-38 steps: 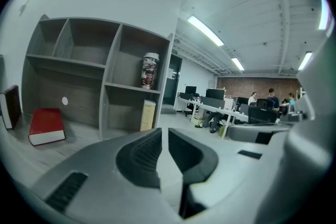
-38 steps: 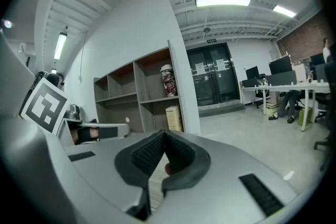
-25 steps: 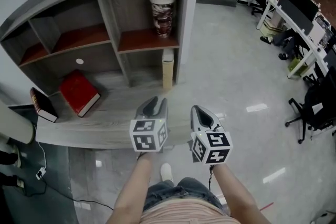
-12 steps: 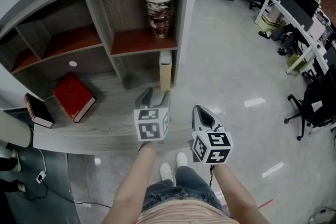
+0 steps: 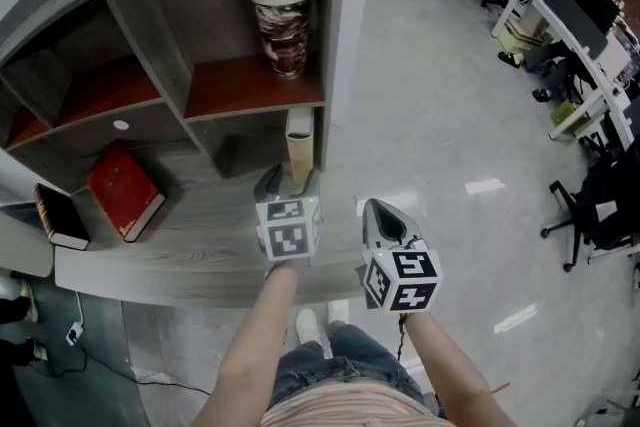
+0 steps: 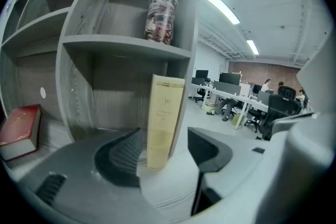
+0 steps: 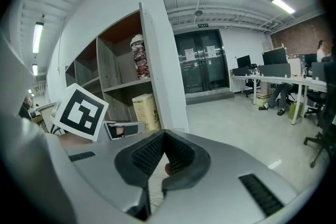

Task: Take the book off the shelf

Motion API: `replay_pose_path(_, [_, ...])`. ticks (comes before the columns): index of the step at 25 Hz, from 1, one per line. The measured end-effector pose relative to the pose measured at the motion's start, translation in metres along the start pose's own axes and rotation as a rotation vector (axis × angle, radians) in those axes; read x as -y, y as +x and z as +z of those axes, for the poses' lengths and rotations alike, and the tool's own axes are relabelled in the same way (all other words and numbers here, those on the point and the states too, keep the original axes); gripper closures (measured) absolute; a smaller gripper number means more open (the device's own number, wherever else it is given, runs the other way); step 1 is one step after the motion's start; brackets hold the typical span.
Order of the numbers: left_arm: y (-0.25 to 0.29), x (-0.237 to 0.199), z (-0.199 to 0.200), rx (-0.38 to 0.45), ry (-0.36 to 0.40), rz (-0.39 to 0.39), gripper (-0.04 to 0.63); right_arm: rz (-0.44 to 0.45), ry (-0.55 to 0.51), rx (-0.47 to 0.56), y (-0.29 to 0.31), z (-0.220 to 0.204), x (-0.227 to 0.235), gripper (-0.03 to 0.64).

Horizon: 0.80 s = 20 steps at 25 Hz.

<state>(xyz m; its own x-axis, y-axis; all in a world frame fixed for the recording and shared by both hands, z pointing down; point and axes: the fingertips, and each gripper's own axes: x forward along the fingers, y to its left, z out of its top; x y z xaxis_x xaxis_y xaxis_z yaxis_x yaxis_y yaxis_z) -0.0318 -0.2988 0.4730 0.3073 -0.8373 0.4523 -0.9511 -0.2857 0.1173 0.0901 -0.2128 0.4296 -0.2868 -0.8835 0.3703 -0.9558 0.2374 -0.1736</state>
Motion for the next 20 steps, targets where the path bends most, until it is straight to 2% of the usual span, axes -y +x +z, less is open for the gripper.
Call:
replay_pose_path(9, [0.042, -0.005, -0.005, -0.031, -0.008, 0.030, 0.345, 0.023, 0.013, -0.061, 0.035, -0.006, 0.018, 0.612])
replay_pose_path(20, [0.065, -0.012, -0.003, -0.030, 0.001, 0.050, 0.345, 0.043, 0.033, -0.106, 0.063, -0.013, 0.025, 0.612])
